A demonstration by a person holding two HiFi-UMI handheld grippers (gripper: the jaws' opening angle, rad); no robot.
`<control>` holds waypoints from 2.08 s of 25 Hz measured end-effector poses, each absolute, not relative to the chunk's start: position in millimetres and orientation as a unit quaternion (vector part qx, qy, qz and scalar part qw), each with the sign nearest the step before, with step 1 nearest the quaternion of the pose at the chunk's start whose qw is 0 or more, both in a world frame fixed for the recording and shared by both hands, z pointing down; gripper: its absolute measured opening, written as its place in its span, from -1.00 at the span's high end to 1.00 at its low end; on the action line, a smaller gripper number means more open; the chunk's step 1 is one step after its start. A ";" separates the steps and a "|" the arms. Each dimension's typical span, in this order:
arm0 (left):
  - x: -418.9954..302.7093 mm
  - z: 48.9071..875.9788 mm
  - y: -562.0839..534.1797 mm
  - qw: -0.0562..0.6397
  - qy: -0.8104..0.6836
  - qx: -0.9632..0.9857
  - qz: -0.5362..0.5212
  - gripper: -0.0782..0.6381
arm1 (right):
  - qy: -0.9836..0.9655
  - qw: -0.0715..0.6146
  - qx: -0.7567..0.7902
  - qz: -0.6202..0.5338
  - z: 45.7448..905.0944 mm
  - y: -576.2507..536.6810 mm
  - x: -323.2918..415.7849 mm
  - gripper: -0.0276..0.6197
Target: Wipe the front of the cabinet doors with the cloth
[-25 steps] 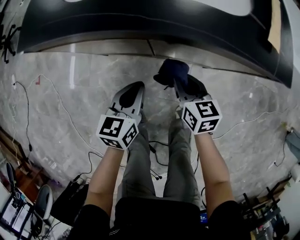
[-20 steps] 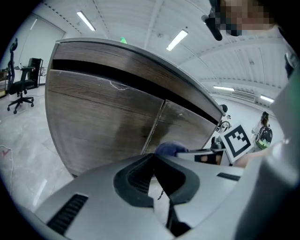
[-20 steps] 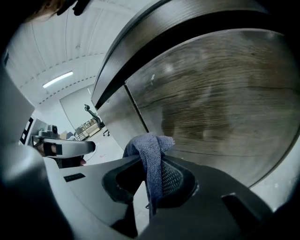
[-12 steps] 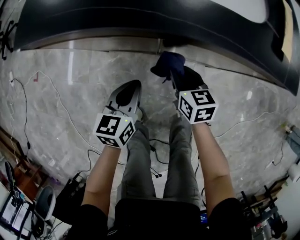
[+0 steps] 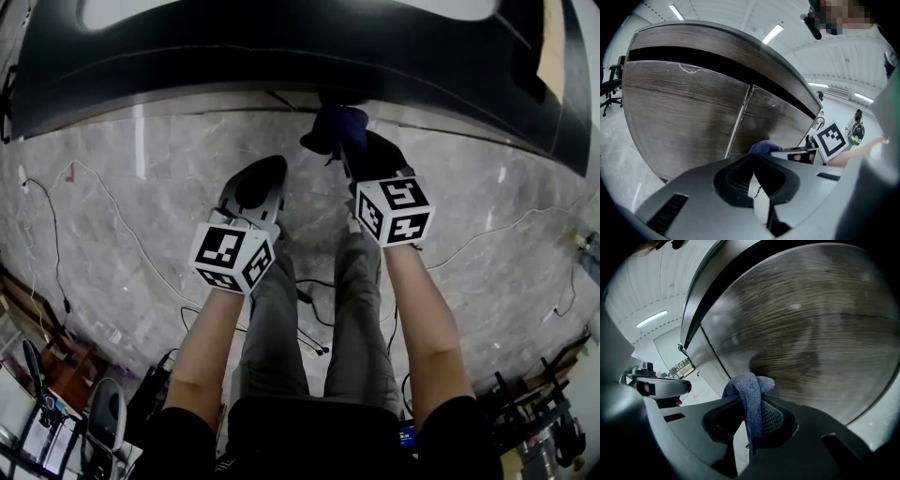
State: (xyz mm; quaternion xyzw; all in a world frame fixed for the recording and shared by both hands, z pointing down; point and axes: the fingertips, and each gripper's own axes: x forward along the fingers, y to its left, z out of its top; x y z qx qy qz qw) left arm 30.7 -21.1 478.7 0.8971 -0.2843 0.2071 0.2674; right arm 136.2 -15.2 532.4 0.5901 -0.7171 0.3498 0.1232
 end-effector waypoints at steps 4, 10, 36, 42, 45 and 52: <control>56.1 482.9 -12.4 0.266 -0.263 0.902 0.215 0.76 | -0.703 0.121 0.605 0.353 535.8 -3.4 163.8 0.70; 99.0 484.5 9.9 0.266 -0.232 0.909 0.220 0.76 | -0.681 0.121 0.628 0.357 539.7 22.9 211.1 0.70; 199.6 495.2 75.4 0.266 -0.166 0.919 0.239 0.76 | -0.598 0.100 0.704 0.370 549.5 114.7 341.6 0.70; 182.4 486.0 66.1 0.265 -0.175 0.919 0.234 0.76 | -0.606 0.091 0.701 0.365 529.5 118.6 318.9 0.70; 164.9 478.9 58.9 0.262 -0.182 0.920 0.228 0.76 | -0.611 0.090 0.698 0.363 521.8 117.3 300.0 0.70; 101.7 468.9 37.0 0.265 -0.221 0.913 0.219 0.76 | -0.617 0.074 0.691 0.368 509.7 102.4 246.9 0.70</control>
